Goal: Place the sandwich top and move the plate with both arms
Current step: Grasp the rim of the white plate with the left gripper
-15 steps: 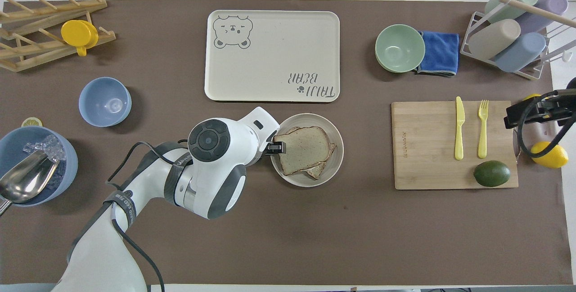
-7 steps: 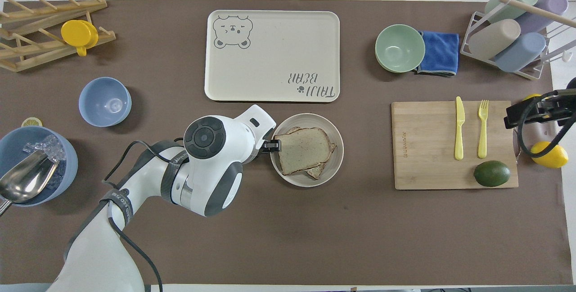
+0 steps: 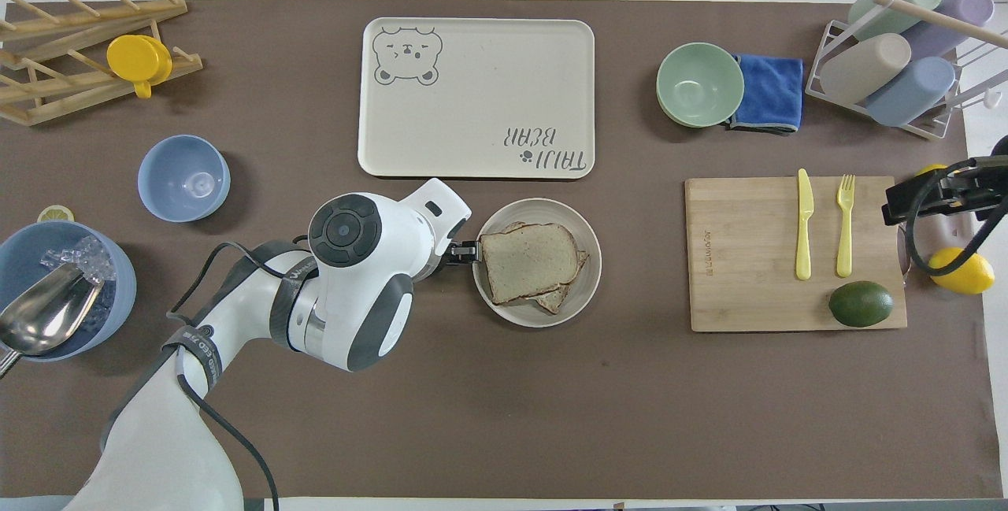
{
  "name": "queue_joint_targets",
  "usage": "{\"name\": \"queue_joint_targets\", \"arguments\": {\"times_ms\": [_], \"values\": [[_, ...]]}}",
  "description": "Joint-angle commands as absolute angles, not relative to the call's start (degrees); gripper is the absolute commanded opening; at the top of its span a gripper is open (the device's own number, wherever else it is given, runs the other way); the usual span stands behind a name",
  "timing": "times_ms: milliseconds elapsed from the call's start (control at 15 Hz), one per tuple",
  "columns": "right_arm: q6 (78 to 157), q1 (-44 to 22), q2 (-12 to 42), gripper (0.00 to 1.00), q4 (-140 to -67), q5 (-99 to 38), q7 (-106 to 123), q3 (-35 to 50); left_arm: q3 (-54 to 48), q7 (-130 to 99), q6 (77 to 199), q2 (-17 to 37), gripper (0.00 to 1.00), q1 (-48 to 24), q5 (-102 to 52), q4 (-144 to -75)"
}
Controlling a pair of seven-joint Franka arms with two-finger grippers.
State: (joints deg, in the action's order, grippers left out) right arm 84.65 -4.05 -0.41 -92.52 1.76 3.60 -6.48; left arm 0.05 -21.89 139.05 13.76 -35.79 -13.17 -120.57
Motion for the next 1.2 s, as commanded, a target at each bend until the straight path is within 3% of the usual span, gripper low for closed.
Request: {"name": "queue_joint_targets", "arguments": {"times_ms": [0,1136], "values": [[84.20,-3.60,-1.14,1.00,-92.90,1.76,2.55,-5.98,0.26,-20.74,138.25,14.06,0.73,-36.30,-15.11,-119.88],[84.20,-3.52,-1.14,1.00,-92.90,1.76,2.55,-5.98,0.26,-21.18,139.39,14.41,0.73,-39.11,-16.44,-120.15]]}}
